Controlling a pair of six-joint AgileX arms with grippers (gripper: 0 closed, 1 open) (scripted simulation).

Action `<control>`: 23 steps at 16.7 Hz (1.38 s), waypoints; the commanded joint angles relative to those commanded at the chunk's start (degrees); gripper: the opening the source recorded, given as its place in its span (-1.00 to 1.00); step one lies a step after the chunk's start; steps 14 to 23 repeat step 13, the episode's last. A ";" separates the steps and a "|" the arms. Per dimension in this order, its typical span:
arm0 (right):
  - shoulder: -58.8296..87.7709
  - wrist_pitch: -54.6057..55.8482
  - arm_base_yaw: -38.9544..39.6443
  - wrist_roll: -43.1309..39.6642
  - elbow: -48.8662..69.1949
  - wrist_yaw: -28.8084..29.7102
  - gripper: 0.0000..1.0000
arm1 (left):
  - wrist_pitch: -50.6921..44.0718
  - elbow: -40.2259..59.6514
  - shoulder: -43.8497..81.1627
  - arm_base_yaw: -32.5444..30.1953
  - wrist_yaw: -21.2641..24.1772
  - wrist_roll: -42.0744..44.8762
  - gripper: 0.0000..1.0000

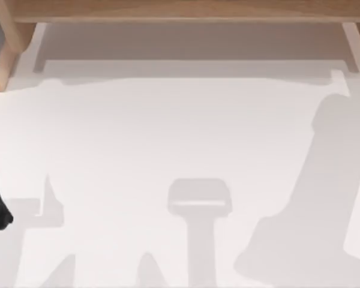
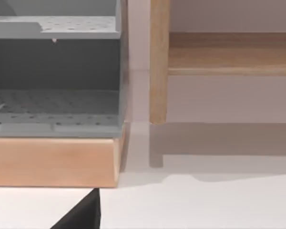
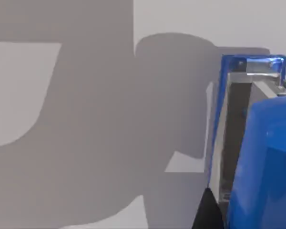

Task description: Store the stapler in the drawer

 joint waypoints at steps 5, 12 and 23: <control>0.00 0.00 0.00 0.00 0.00 0.00 0.66 | 0.00 0.00 0.00 0.00 0.00 0.00 1.00; 0.00 0.00 0.00 0.00 0.00 0.00 1.00 | 0.00 0.00 0.00 0.00 0.00 0.00 1.00; 0.00 0.00 0.00 0.00 0.00 0.00 1.00 | 0.00 0.00 0.00 0.00 0.00 0.00 1.00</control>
